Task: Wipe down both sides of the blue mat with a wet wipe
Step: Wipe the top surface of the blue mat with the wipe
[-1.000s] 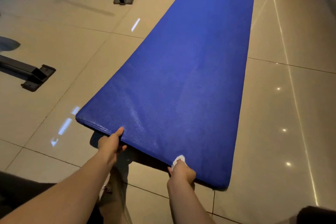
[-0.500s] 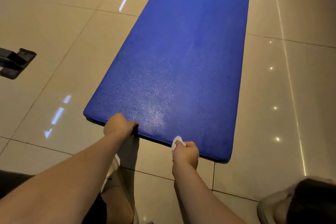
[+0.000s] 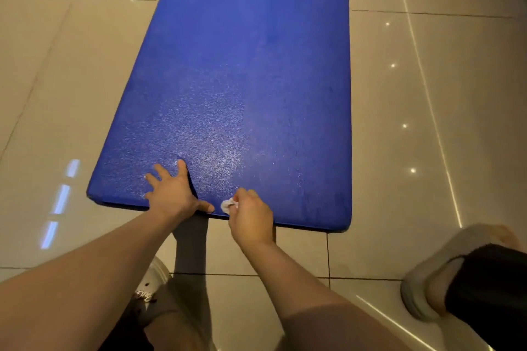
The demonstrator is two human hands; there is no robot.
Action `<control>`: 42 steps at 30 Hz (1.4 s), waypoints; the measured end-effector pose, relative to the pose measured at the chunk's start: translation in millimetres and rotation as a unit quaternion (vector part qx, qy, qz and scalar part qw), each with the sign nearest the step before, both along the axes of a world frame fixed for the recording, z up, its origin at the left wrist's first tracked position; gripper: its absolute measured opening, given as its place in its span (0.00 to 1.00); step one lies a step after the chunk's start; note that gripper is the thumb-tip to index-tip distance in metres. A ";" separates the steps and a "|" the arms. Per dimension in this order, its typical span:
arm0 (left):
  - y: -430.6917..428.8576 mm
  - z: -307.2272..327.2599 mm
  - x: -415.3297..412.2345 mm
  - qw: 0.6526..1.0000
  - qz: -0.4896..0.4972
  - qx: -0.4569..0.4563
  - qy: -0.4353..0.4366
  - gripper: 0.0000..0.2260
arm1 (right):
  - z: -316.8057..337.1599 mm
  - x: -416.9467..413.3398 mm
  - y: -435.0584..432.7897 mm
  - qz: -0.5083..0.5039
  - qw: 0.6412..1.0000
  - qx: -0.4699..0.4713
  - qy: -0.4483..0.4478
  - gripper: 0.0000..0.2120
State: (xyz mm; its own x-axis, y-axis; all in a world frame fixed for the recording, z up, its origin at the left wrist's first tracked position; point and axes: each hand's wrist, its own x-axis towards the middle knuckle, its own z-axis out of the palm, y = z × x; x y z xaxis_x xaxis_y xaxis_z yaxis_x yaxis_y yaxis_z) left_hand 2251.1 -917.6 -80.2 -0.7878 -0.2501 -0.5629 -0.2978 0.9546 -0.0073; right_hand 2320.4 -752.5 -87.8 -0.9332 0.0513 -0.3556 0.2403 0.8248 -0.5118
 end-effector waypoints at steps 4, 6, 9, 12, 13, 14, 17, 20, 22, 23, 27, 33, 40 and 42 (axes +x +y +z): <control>1.7 -0.9 -1.1 1.000 0.005 -0.003 0.003 0.67 | -5.0 15.8 37.5 0.018 0.998 0.052 0.029 0.07; 2.6 -0.7 -1.3 1.000 0.007 -0.003 0.005 0.67 | -11.6 30.3 67.5 -0.047 0.996 0.070 0.023 0.05; 2.9 -0.7 1.2 1.000 0.022 0.004 0.019 0.66 | -13.2 50.6 111.5 -0.210 0.976 0.057 0.027 0.06; -1.8 -1.7 8.7 0.999 0.034 0.030 0.028 0.65 | -9.7 55.5 121.8 -0.301 0.952 0.049 0.039 0.06; -4.6 -1.7 11.4 0.997 0.038 0.048 0.035 0.63 | -8.6 53.8 118.7 -0.317 0.947 0.037 0.037 0.06; -7.9 -2.0 14.1 0.995 0.056 0.070 0.052 0.60 | -7.9 51.8 114.9 -0.331 0.943 0.018 0.033 0.06; -13.7 2.1 23.5 0.962 0.216 0.097 0.137 0.49 | -7.4 47.4 113.0 -0.381 0.924 -0.007 0.020 0.05; -22.4 -3.1 33.8 0.837 0.510 0.130 0.149 0.47 | -11.5 49.8 126.1 -0.458 0.889 0.014 0.015 0.08; -36.1 -22.9 31.9 0.702 0.640 0.276 0.147 0.49 | -12.8 49.3 131.7 -0.493 0.870 0.011 0.003 0.08; -51.5 -59.5 26.7 0.651 0.661 0.336 0.163 0.51 | -12.4 48.6 133.0 -0.512 0.859 0.001 -0.005 0.08; -75.2 -138.3 9.8 0.527 0.695 0.443 0.206 0.35 | -16.5 43.7 133.4 -0.565 0.823 -0.064 -0.010 0.09; -10.2 17.2 38.0 0.575 0.667 0.419 0.218 0.22 | -17.1 41.9 134.1 -0.576 0.812 -0.091 0.012 0.08; -16.0 40.1 55.6 0.595 0.659 0.393 0.240 0.19 | -2.8 53.5 115.0 -0.563 0.825 -0.051 0.001 0.11; -22.1 39.8 59.5 0.590 0.666 0.390 0.238 0.18 | -3.7 57.6 110.7 -0.561 0.826 -0.051 -0.001 0.11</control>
